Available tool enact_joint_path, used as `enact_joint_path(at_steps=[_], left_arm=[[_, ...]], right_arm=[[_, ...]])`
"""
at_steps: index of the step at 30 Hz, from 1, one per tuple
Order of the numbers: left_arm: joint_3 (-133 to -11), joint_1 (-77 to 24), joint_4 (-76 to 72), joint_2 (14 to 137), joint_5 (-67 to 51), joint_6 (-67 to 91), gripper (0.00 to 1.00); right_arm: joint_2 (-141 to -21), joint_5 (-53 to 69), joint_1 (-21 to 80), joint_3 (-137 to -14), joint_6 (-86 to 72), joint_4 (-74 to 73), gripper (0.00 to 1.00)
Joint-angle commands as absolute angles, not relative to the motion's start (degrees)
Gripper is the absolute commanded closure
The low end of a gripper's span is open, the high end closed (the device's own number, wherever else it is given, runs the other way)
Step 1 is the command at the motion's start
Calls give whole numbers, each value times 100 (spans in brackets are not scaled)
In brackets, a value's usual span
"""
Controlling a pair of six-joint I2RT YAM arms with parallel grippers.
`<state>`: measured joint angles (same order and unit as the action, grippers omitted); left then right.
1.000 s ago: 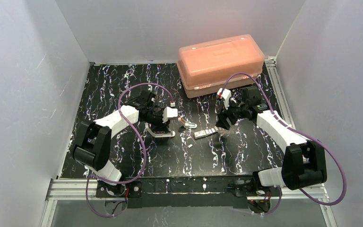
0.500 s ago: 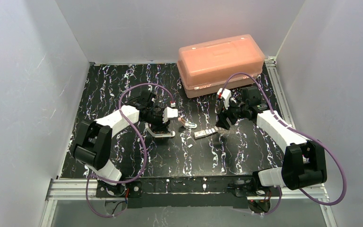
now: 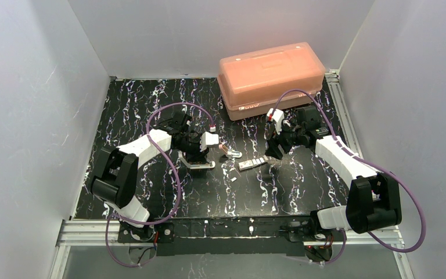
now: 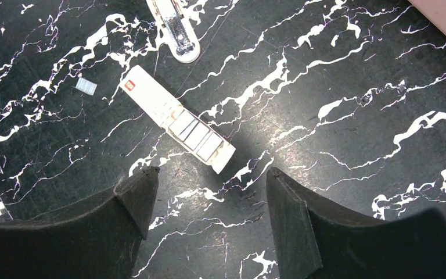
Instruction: Load the staples into the stapler
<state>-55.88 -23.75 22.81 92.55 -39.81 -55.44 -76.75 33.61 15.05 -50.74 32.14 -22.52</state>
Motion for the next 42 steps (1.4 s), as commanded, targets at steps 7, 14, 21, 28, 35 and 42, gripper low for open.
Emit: enact_joint_path(at_steps=[7, 14, 21, 28, 35, 42], left_arm=[[-5660, -2408, 2499, 9291, -4069, -5637, 100], [-5694, -2431, 2536, 9338, -4035, -5660, 100], [-5730, -2443, 2580, 9374, -4011, -5671, 100], [-5713, -2453, 2580, 9356, -4016, -5695, 100], [-5663, -2444, 2348, 9187, -4051, -5541, 100], [-5634, -2404, 2316, 8919, -4208, -5471, 100]], right_arm=[[-7585, 3476, 1478, -5054, 3212, -2150, 25], [-7585, 3472, 1477, -5054, 3217, -2152, 25], [-7602, 3472, 1481, -5054, 3216, -2149, 25], [-7623, 3487, 1481, -5062, 3215, -2147, 25], [-7662, 3479, 1485, -5062, 3215, -2158, 25], [-7674, 3465, 1478, -5071, 3217, -2161, 25]])
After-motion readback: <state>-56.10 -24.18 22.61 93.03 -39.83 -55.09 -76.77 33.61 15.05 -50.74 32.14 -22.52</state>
